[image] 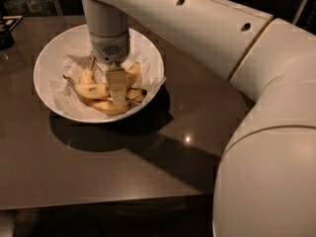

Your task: Pick banana from white bowl

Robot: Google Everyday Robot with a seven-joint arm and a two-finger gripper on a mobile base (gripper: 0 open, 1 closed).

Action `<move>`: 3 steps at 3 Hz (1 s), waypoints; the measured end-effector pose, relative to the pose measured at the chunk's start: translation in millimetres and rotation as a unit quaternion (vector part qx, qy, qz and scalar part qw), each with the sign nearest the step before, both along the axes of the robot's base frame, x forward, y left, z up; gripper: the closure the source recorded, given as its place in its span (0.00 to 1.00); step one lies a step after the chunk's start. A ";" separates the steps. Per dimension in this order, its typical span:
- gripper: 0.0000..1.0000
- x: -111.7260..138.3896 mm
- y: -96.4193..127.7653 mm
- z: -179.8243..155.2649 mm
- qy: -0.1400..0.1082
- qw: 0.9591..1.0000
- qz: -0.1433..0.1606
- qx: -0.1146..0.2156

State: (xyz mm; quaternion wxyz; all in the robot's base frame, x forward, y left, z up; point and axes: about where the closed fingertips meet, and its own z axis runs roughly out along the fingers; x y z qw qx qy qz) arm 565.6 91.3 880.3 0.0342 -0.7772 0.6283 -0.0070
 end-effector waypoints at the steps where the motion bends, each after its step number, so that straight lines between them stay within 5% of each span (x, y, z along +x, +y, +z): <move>1: 0.55 0.2 0.9 -7.8 0.004 1.000 0.007 -0.004; 3: 0.99 -2.4 -4.3 -7.7 -0.008 1.000 0.005 -0.006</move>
Offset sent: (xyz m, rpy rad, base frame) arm -0.0177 -0.0254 -0.0045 -0.0699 -0.0029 0.0023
